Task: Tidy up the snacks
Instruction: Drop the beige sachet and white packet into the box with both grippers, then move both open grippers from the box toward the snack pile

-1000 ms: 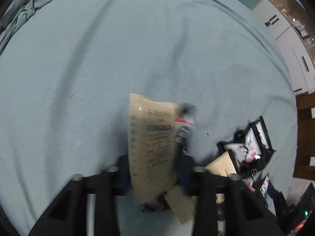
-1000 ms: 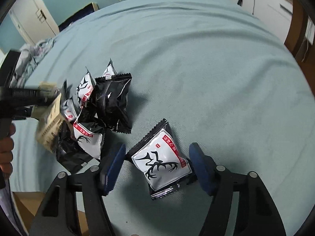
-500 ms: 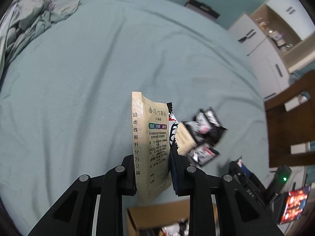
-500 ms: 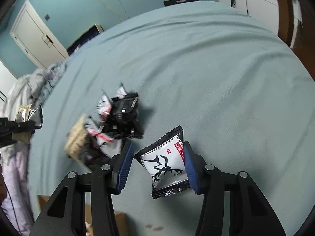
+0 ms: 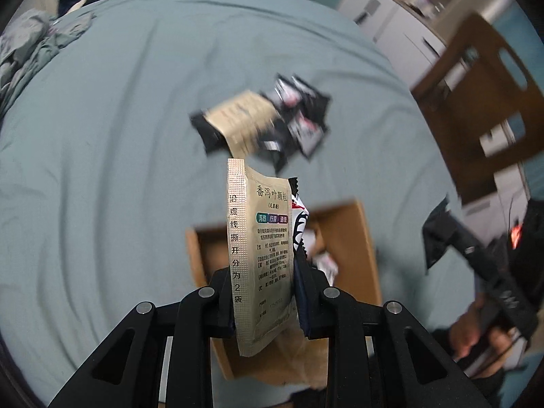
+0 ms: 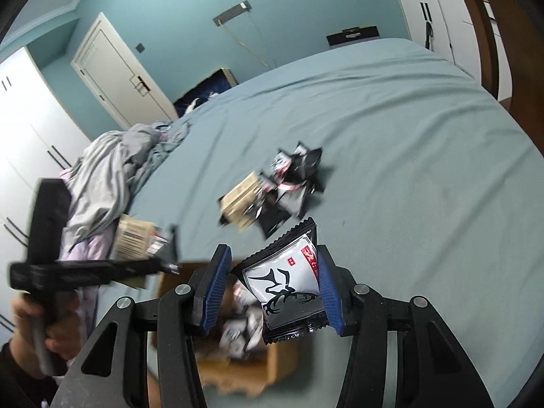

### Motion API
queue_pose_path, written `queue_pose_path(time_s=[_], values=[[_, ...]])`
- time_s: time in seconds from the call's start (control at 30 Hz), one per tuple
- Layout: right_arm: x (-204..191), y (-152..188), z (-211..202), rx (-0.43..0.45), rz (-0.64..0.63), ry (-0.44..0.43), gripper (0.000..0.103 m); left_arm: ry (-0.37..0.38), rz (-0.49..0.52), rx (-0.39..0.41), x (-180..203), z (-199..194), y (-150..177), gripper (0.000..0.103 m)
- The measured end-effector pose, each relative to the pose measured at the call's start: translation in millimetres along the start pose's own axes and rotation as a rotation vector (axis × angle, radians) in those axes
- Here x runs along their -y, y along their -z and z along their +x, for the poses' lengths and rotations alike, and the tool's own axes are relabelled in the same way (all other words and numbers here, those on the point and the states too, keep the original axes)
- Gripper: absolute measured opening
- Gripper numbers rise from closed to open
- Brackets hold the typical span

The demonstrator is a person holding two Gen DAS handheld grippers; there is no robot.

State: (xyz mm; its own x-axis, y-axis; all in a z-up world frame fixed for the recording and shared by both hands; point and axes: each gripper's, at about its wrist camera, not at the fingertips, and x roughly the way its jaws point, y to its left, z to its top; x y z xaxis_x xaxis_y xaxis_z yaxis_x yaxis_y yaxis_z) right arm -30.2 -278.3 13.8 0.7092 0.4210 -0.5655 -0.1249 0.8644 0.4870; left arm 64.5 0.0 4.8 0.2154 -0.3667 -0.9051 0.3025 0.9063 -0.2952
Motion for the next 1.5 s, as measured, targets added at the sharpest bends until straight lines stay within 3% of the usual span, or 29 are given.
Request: queue_pose_path(time_s=[0.07, 0.2, 0.43, 0.57, 0.63, 0.77, 0.87, 0.97, 1.03, 1.13, 1.23, 1.3, 1.37, 1.43, 1.5], values=[[-1.1, 10.4, -8.9, 0.005, 0.009, -0.002, 0.048, -0.001, 0.038, -0.003, 2.0, 3.7, 13.5, 0.031], [-5.3, 19.7, -14.4, 0.009, 0.012, -0.005, 0.048, -0.039, 0.066, 0.045, 7.6, 3.6, 20.4, 0.058], [-33.5, 18.3, 3.7, -0.040, -0.089, 0.013, 0.048, -0.018, 0.026, 0.104, -2.5, -32.7, 23.9, 0.079], [-44.5, 19.8, 12.7, -0.056, -0.107, -0.012, 0.048, -0.072, 0.061, 0.151, -7.8, -51.4, 36.6, 0.088], [-51.2, 21.3, 24.4, -0.075, -0.138, -0.005, 0.048, -0.109, 0.072, 0.195, -13.6, -51.9, 45.3, 0.097], [-61.0, 21.0, 48.3, -0.116, -0.172, 0.004, 0.048, -0.215, 0.077, 0.219, -20.8, -33.1, 47.8, 0.097], [-70.4, 19.8, 55.0, -0.117, -0.204, 0.020, 0.049, -0.212, 0.111, 0.196, -15.9, -26.5, 40.4, 0.097], [-73.3, 20.4, 60.9, -0.117, -0.210, 0.038, 0.052, -0.204, 0.127, 0.236, -11.8, -31.5, 37.6, 0.098], [-70.3, 18.3, 61.1, -0.103, -0.187, 0.038, 0.068, -0.221, 0.136, 0.251, -11.4, -32.0, 38.2, 0.098], [-62.1, 16.6, 55.5, -0.048, -0.132, 0.058, 0.083, -0.246, 0.139, 0.244, -14.0, -29.7, 38.3, 0.098], [-54.5, 15.5, 55.9, -0.061, -0.093, 0.121, 0.084, -0.245, 0.119, 0.243, -18.2, -30.5, 38.2, 0.098], [-56.5, 16.0, 60.2, -0.100, -0.110, 0.217, 0.084, -0.246, 0.108, 0.246, -20.1, -31.5, 37.5, 0.098], [-66.7, 15.4, 61.0, -0.103, -0.198, 0.369, 0.084, -0.254, 0.104, 0.251, -21.0, -32.3, 37.9, 0.098], [-79.7, 15.8, 55.9, -0.042, -0.280, 0.574, 0.084, -0.261, 0.104, 0.254, -21.4, -32.4, 39.1, 0.098], [-86.7, 18.4, 50.4, 0.013, -0.304, 0.717, 0.084, -0.268, 0.107, 0.253, -21.3, -31.4, 39.9, 0.098]])
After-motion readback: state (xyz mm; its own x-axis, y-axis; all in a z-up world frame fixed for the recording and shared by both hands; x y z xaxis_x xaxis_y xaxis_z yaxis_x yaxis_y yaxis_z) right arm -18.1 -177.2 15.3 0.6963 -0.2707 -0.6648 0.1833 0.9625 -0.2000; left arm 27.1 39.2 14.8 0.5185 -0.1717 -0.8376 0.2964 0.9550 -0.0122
